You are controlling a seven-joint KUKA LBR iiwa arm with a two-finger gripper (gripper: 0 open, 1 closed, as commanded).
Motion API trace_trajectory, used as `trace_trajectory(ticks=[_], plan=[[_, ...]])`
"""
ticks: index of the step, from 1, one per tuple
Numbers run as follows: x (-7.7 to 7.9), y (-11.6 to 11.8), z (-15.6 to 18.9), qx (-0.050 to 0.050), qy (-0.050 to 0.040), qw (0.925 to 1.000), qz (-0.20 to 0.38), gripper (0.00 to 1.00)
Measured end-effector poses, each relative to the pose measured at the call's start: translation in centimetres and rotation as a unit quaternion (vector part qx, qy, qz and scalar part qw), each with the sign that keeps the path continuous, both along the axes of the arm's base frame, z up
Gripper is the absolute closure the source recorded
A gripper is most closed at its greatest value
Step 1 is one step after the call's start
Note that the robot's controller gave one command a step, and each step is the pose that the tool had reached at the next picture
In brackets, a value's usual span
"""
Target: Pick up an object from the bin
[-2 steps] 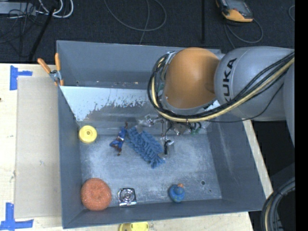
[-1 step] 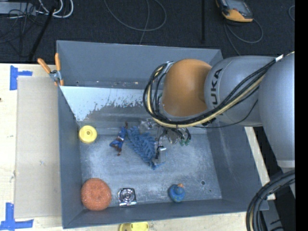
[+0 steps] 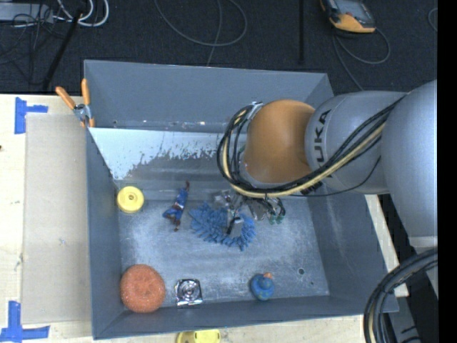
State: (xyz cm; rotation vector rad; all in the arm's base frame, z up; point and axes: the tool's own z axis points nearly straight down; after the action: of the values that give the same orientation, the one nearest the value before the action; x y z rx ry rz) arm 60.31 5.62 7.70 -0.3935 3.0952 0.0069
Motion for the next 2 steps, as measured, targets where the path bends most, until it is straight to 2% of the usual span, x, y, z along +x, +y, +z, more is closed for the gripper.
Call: trace_trajectory(ticks=[2], plan=[[-0.03,0.01,0.31,0.0,0.0019,1.0,0.0,1.0]])
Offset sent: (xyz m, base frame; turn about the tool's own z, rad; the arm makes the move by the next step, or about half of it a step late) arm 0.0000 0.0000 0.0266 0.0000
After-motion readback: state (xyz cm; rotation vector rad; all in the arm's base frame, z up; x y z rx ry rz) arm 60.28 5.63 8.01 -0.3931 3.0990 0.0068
